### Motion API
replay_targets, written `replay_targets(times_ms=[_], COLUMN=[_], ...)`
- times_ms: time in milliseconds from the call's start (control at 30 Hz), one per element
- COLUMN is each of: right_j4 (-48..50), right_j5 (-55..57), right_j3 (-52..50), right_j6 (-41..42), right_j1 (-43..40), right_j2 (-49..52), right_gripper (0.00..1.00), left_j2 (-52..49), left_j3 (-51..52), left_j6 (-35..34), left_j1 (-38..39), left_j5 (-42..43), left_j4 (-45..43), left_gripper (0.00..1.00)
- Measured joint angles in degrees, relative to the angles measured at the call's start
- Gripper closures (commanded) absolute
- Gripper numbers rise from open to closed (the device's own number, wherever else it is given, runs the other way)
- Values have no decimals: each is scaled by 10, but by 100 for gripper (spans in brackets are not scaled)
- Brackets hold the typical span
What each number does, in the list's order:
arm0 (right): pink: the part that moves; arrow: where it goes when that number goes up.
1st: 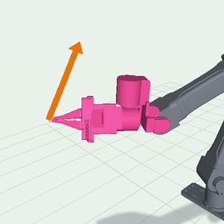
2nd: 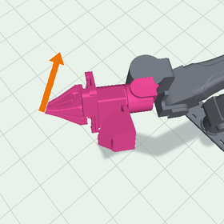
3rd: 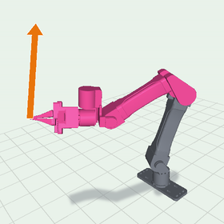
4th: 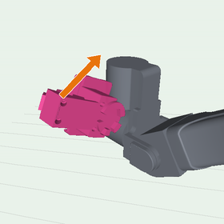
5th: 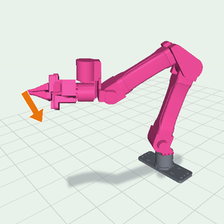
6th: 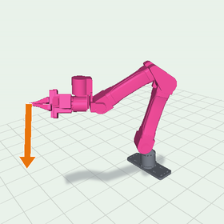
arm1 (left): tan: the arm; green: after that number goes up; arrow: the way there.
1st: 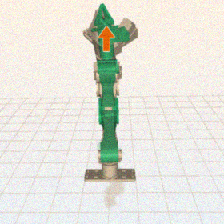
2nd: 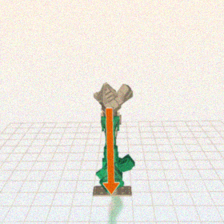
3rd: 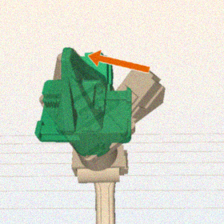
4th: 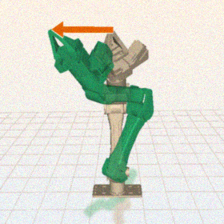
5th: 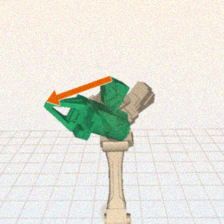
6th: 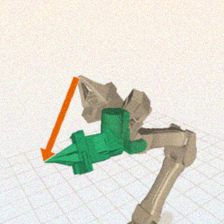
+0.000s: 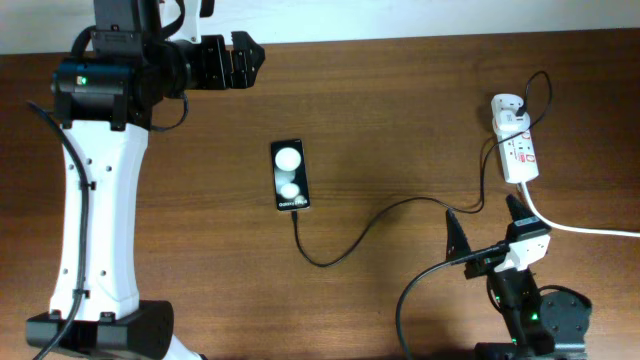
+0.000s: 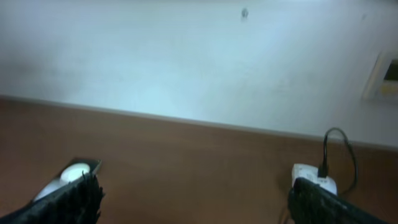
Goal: Plug charger to phone and switch on socket
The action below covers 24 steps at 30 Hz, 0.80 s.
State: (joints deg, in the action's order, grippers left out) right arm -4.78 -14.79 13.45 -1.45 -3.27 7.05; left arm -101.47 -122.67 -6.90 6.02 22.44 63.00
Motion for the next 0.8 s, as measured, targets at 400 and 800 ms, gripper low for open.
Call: replay_targets(times_ms=[400,800], right_j4=[18,18], right_j5=[-1,-1], right_j3=[-128,-128], right_j6=[0,0], right_j1=[1,1], right_j2=[-64,-64], right_gripper=[1,1], left_j2=[0,0], left_j3=[0,0], left_j6=[0,0], left_j1=[0,0], left_j5=[0,-9], left_j4=[0,21], left_gripper=[1,1])
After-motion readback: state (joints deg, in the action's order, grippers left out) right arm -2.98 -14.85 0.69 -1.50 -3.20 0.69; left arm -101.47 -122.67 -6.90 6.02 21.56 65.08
